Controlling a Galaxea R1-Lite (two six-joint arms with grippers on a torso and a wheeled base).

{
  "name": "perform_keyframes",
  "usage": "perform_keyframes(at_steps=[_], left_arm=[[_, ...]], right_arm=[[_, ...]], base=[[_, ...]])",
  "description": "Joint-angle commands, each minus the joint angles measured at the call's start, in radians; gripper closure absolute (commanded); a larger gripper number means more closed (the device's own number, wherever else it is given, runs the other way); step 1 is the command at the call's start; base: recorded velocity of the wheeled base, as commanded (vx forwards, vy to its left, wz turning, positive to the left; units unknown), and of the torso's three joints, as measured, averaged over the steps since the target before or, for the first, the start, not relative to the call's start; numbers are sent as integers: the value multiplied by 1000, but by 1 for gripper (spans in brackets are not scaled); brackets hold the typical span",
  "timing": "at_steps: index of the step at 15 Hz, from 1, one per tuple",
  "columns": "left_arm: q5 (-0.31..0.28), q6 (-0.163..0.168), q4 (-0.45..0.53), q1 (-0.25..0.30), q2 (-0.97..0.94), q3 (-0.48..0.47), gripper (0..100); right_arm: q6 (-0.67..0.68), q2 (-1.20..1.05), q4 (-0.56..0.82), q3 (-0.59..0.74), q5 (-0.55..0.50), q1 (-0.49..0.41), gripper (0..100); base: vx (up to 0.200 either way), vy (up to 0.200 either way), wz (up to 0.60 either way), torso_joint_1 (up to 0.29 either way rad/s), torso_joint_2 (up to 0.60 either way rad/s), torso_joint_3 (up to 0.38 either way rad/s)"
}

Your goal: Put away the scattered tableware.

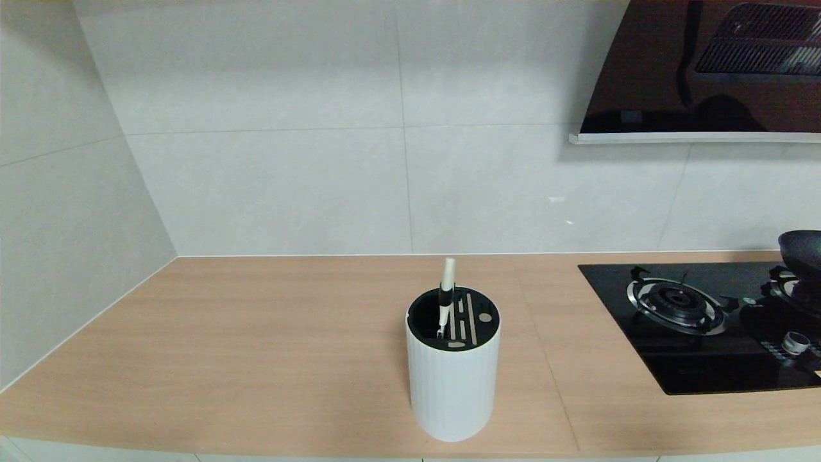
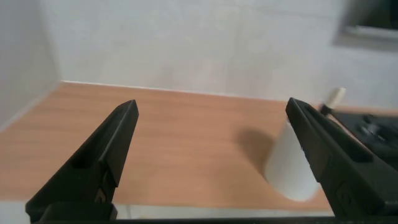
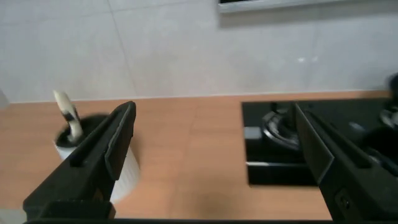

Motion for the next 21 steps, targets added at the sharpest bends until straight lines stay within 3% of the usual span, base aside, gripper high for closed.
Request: perform_keyframes(at_steps=[1,2,3,4,5,7,9,12,14,16,17,21], left_arm=[[0,11,37,88,-152,16,0],[14,9,40,107,-158,24,0],[9,6,42,165,-184,24,0],[-16,17,57,182,-226,27,0],[-20,54,92,199,-253,33,0],[50,63,100,200,-253,64,0],[-2,77,100,200,-253,159,0],[-40,77,65,200,-253,341,0],[-95,81,-87,200,-253,501,0],[-147,89,-168,200,-253,536,0],[-223,104,-136,200,-253,541,0],[-232,109,-138,199,-253,541,0]], right_arm=[[-61,-221,75,49,5,-72,0],[-82,-258,97,64,10,-97,0],[-92,-312,105,91,39,-137,0],[-92,-333,100,114,59,-143,0],[-89,-333,97,124,45,-143,0],[-86,-333,97,153,43,-143,0],[-84,-333,74,248,45,-143,0],[-84,-333,-92,400,63,-143,0],[-86,-333,-172,495,123,-143,0],[-72,-333,-138,495,125,-143,0],[-69,-333,-121,495,129,-143,0],[-138,-332,-116,495,181,-143,0]], base=[[0,0,0,0,0,0],[0,0,0,0,0,0],[0,0,0,0,0,0],[0,0,0,0,0,0],[0,0,0,0,0,0],[0,0,0,0,0,0],[0,0,0,0,0,0],[0,0,0,0,0,0],[0,0,0,0,0,0],[0,0,0,0,0,0],[0,0,0,0,0,0],[0,0,0,0,0,0]])
